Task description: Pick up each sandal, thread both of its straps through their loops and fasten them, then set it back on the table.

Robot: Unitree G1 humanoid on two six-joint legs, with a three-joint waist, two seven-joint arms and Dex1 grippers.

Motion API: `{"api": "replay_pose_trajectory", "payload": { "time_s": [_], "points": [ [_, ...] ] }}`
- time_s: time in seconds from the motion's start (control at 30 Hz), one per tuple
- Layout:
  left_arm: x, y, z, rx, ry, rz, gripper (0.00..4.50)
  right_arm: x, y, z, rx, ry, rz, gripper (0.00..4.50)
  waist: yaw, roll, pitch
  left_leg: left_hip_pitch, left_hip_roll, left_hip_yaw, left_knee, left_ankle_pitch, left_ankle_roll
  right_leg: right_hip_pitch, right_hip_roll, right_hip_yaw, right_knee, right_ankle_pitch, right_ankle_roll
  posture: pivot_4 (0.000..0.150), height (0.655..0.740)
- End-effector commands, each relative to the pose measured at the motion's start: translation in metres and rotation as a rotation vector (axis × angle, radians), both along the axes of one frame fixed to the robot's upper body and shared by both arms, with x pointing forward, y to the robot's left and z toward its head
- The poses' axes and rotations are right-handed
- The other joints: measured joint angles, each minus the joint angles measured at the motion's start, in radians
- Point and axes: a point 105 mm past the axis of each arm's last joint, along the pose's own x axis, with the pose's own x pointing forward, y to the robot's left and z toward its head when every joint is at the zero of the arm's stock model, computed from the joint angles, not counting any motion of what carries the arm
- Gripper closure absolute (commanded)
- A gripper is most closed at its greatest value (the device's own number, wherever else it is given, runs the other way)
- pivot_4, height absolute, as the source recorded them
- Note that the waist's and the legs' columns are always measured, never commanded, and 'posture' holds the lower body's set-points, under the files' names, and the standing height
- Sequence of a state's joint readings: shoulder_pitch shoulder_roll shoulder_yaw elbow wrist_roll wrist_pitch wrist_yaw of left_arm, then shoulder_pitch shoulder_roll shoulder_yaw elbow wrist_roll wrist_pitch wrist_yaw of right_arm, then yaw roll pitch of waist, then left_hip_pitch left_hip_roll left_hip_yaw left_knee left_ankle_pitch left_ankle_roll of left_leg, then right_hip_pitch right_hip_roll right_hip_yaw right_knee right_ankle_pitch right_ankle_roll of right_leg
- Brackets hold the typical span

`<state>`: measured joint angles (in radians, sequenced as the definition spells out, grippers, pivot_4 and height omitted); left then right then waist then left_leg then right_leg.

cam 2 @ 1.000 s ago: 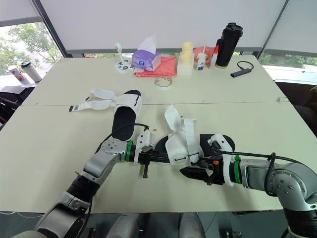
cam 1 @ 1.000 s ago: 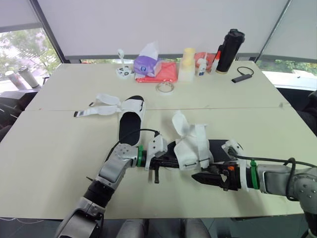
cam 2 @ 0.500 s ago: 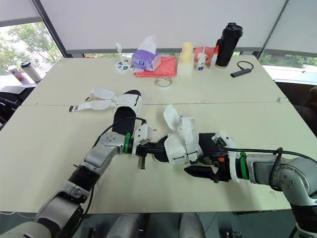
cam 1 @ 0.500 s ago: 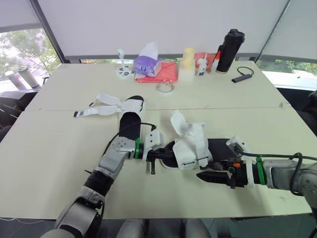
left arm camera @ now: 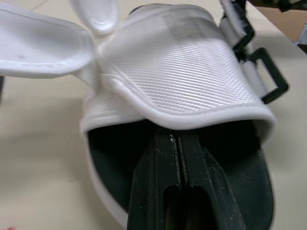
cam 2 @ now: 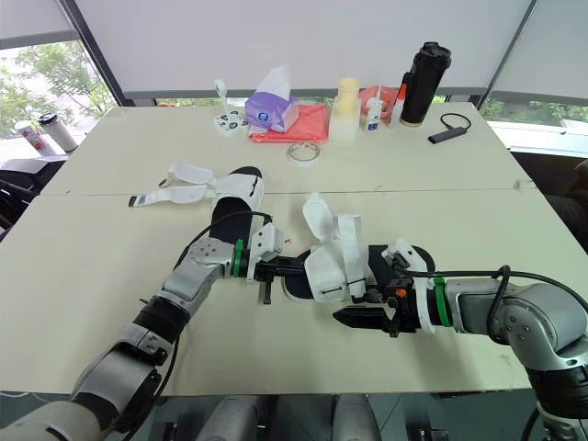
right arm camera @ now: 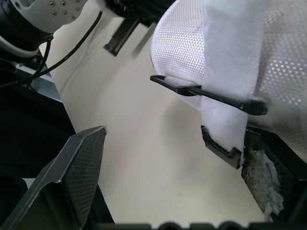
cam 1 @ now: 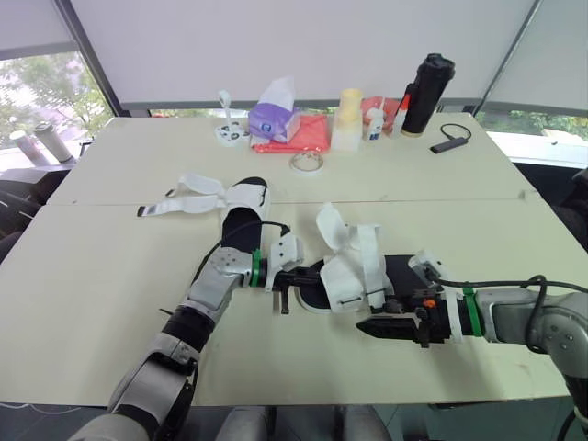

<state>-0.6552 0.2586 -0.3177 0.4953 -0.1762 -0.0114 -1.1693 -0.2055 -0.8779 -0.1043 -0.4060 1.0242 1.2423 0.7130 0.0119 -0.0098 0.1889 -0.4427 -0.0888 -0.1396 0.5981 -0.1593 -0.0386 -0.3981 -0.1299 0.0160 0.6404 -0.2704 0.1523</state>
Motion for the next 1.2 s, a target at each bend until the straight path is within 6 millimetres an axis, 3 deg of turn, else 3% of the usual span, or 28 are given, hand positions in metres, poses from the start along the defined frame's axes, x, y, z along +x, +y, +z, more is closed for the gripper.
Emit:
{"api": "replay_pose_trajectory", "payload": {
  "time_s": [0.03, 0.2, 0.43, 0.57, 0.93, 1.2],
  "points": [
    [0.005, 0.002, 0.009, -0.015, -0.036, 0.013, 4.50, 0.001, 0.003, 0.008, 0.017, -0.041, 0.016, 1.92, 0.000, 0.000, 0.000, 0.000, 0.000, 0.000, 0.000, 0.000, 0.000, 0.000, 0.000, 0.000, 0.000, 0.000, 0.000, 0.150, 0.7296],
    [-0.001, -0.002, 0.008, -0.022, -0.030, -0.017, 4.50, 0.001, 0.001, 0.006, 0.008, -0.033, 0.011, 4.46, 0.000, 0.000, 0.000, 0.000, 0.000, 0.000, 0.000, 0.000, 0.000, 0.000, 0.000, 0.000, 0.000, 0.000, 0.000, 0.150, 0.7296],
    [-0.036, -0.009, 0.014, -0.046, 0.017, -0.167, 4.50, -0.003, 0.002, 0.006, -0.003, -0.024, 0.032, 4.46, 0.000, 0.000, 0.000, 0.000, 0.000, 0.000, -0.001, 0.000, 0.000, 0.000, 0.000, 0.000, -0.001, 0.000, 0.000, 0.150, 0.7296],
    [-0.044, -0.007, 0.014, -0.030, 0.032, -0.187, 4.50, -0.005, 0.003, 0.003, -0.011, -0.014, 0.042, 4.46, 0.000, 0.000, 0.000, 0.000, 0.000, 0.000, -0.001, 0.000, 0.000, 0.000, 0.000, 0.000, -0.001, -0.001, -0.001, 0.150, 0.7296],
    [-0.018, -0.009, -0.014, 0.065, -0.081, -0.035, 4.50, -0.013, 0.001, 0.001, -0.065, -0.019, 0.067, 4.46, 0.002, 0.000, 0.000, 0.000, 0.000, 0.000, -0.001, -0.001, 0.001, 0.002, 0.000, 0.000, -0.004, -0.001, -0.002, 0.150, 0.7296],
    [-0.029, -0.009, -0.027, 0.113, -0.080, -0.092, 4.50, -0.016, 0.001, 0.004, -0.067, -0.023, 0.079, 4.46, 0.002, 0.000, 0.000, 0.000, 0.000, 0.000, -0.001, -0.001, 0.001, 0.003, 0.000, 0.000, -0.006, 0.000, -0.002, 0.150, 0.7296]
  ]
}}
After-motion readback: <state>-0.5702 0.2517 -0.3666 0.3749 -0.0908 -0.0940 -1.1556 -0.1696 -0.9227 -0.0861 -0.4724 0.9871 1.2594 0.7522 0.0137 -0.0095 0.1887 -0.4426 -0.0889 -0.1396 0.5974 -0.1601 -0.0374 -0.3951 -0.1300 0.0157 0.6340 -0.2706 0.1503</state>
